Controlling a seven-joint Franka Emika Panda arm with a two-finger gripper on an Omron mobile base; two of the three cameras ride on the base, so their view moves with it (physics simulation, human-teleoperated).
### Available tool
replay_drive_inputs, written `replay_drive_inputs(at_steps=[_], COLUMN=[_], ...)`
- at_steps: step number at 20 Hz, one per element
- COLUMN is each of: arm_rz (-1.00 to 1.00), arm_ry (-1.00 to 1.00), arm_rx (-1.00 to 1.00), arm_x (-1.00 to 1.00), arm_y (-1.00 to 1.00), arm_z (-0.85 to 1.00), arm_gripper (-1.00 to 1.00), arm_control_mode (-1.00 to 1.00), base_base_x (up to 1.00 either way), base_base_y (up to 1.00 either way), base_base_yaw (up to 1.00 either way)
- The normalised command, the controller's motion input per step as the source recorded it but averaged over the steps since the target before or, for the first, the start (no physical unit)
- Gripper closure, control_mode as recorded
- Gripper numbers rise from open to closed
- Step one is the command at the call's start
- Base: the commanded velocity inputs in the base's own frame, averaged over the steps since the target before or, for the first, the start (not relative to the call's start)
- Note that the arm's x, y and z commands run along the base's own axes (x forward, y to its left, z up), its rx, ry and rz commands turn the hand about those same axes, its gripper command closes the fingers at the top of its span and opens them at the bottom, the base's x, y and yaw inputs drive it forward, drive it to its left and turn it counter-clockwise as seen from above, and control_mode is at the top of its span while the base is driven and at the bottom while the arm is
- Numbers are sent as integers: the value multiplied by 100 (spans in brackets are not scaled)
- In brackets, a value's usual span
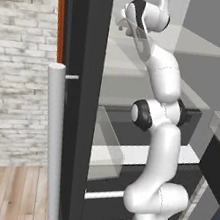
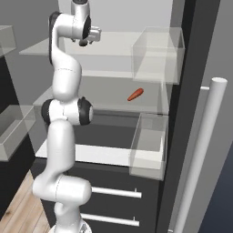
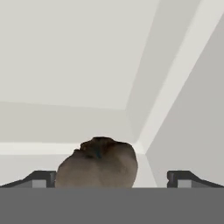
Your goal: Retrieve the bottle and the shaker from the cabinet and place them next to the mixing bowl on the counter. Then add garlic from the fridge to the mixing bowl.
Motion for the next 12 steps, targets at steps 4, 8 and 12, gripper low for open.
replay_drive_inputs(at_steps=[4,8,12], arm_rz=[0,0,0], arm_ry=[2,0,0], arm_rx=[-1,-4,0], arm_x=[-13,-3,0], arm_y=[0,-4,0], arm_z=[-8,-16,-1], arm_gripper=[-100,-100,-100], arm_control_mode=[-100,-100,-100], base_base_x=[0,0,0], base_base_y=[0,0,0], base_base_yaw=[0,0,0])
